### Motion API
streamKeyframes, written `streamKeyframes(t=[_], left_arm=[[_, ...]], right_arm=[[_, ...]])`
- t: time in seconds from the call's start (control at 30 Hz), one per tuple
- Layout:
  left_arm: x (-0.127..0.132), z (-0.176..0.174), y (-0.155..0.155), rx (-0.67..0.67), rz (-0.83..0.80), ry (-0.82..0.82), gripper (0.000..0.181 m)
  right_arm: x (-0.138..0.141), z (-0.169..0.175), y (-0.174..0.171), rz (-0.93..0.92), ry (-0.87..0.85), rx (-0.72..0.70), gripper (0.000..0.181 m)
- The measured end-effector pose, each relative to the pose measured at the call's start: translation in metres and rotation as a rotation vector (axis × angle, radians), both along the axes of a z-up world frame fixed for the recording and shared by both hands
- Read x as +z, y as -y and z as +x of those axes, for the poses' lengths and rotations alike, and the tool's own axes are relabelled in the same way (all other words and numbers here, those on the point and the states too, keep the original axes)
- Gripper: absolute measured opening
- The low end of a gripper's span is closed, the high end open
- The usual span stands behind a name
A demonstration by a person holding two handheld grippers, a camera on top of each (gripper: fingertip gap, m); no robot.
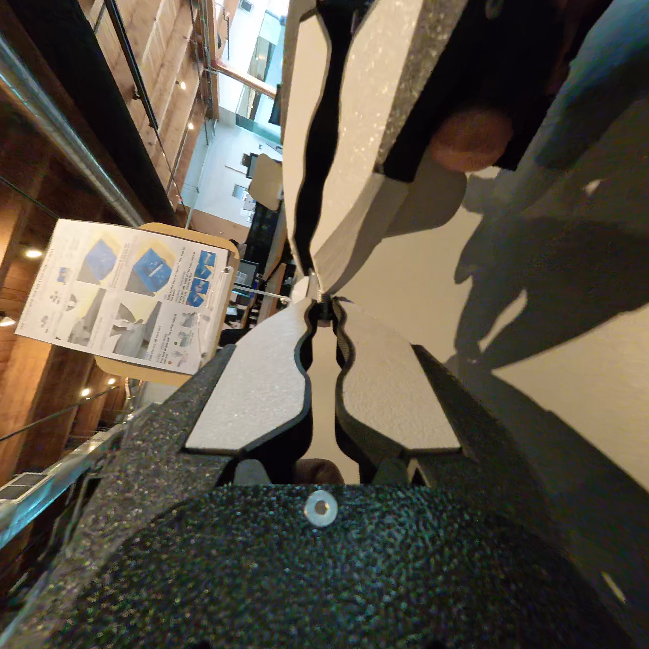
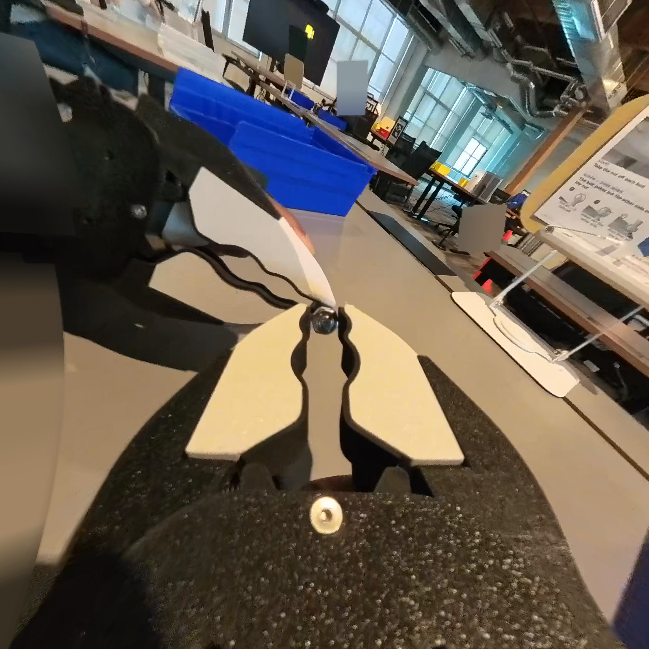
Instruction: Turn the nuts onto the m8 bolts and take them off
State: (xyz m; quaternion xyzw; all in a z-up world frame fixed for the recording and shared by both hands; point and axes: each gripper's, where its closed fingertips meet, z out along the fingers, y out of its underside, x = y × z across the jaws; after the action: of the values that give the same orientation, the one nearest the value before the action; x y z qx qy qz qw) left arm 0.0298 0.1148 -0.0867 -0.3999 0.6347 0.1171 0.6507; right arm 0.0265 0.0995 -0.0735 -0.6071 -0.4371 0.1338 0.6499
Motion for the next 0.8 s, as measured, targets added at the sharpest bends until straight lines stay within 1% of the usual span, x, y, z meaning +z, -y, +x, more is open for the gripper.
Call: streamKeyframes(t=[0.17,0.2,0.23,0.3,0.37,0.4,0.43,0.53,0.6,0.63,0.73,0.8], left_arm=[[-0.01,0.001,0.002,-0.045,-0.182,0.038,0.008],[-0.01,0.001,0.003,-0.054,-0.22,0.058,0.01],[-0.008,0.001,0.003,-0.059,-0.256,0.084,0.017],[-0.004,0.001,0.003,-0.072,-0.329,0.144,0.031],[0.002,-0.001,0.005,-0.095,-0.391,0.204,0.041],[0.005,0.0,0.008,-0.119,-0.423,0.229,0.042],[0.006,0.0,0.011,-0.145,-0.459,0.248,0.042],[0.005,0.002,0.017,-0.183,-0.538,0.264,0.043],[-0.001,0.002,0.016,-0.173,-0.572,0.248,0.042],[-0.006,0.001,0.013,-0.147,-0.594,0.234,0.042],[-0.024,-0.004,0.003,-0.056,-0.635,0.172,0.045],[-0.033,-0.005,0.003,-0.043,-0.666,0.142,0.047]], right_arm=[[-0.006,-0.002,0.001,0.042,0.09,-0.003,0.014],[-0.006,-0.002,0.001,0.041,0.091,-0.002,0.013],[-0.005,-0.001,0.001,0.042,0.087,-0.002,0.013],[-0.002,0.001,0.002,0.038,0.066,0.003,0.013],[0.002,0.002,0.003,0.03,0.035,0.012,0.011],[0.004,0.003,0.003,0.027,0.018,0.017,0.009],[0.006,0.004,0.004,0.024,-0.002,0.024,0.0],[0.015,0.005,0.009,0.007,-0.071,0.06,0.0],[0.013,0.006,0.007,-0.018,-0.079,0.055,0.0],[0.009,0.008,0.003,-0.037,-0.066,0.036,0.0],[0.002,0.019,-0.011,-0.073,-0.059,-0.058,0.0],[-0.001,0.029,-0.018,-0.132,-0.097,-0.097,0.0]])
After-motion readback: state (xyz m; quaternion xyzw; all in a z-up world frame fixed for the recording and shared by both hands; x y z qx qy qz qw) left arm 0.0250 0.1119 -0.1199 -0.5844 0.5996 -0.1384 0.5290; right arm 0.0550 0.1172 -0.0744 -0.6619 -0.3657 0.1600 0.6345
